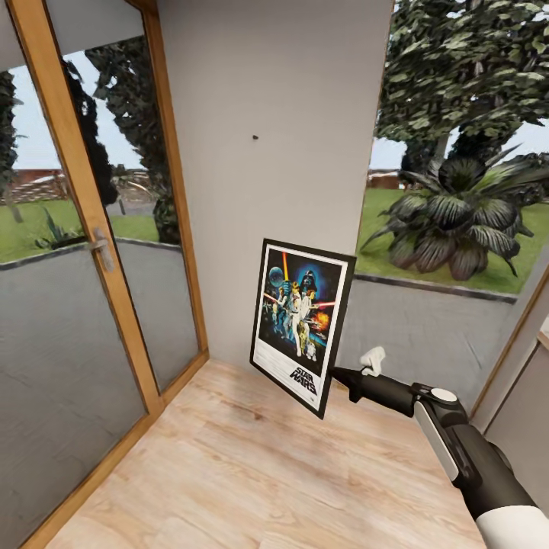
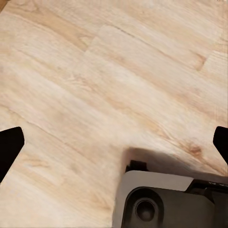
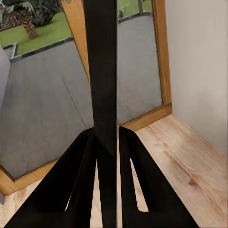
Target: Pick up the poster from the kitchen countertop and hang it on one of the wall nails in the kitchen.
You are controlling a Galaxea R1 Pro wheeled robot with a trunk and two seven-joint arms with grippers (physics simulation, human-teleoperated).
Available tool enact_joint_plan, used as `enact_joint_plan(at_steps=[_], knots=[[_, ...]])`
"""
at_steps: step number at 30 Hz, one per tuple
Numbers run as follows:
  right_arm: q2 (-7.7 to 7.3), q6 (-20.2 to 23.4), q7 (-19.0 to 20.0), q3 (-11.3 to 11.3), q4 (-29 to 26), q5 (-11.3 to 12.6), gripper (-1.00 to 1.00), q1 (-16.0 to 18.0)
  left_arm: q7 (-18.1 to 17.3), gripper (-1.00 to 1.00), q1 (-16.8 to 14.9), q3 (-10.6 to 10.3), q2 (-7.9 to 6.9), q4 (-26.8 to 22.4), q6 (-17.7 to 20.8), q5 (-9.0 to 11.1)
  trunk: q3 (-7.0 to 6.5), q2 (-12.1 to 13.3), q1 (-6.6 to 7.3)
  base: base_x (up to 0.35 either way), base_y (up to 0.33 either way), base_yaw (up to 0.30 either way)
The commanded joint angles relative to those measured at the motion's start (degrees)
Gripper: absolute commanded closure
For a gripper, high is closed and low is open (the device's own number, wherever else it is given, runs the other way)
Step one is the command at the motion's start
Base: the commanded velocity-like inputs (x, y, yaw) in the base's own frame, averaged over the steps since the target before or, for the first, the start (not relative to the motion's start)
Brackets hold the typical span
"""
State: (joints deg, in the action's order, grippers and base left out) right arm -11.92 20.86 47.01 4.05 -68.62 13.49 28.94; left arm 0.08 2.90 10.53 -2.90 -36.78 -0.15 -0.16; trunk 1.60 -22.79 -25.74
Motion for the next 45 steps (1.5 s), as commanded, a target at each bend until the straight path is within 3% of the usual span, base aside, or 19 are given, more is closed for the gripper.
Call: enact_joint_plan(at_steps=[1, 23, 33, 45], knots=[[-0.04, 0.6, 0.0, 0.1, 0.0, 0.7, 1.0, 0.1, 0.0, -1.0, 0.0, 0.0, 0.0, -0.1, 0.0, 0.0, 0.12, -0.1, -0.04, 0.026, 0.339, 0.0], [-0.04, 0.6, 0.0, 0.1, 0.0, 0.7, 1.0, 0.1, 0.0, -1.0, 0.0, 0.0, 0.0, -0.1, 0.0, 0.0, 0.12, -0.1, -0.04, 0.005, 0.343, 0.0], [-0.04, 0.6, 0.0, 0.1, 0.0, 0.7, 1.0, 0.0, 0.0, -1.0, 0.0, 0.0, -0.08, -0.1, 0.0, 0.0, 0.11, -0.1, -0.04, 0.154, 0.325, -0.008], [-0.04, 0.6, 0.1, 0.1, -0.1, 0.7, 1.0, 0.0, 0.0, -1.0, 0.0, 0.0, -0.09, -0.1, 0.0, 0.0, -0.34, -0.1, -0.04, 0.232, 0.286, -0.226]])
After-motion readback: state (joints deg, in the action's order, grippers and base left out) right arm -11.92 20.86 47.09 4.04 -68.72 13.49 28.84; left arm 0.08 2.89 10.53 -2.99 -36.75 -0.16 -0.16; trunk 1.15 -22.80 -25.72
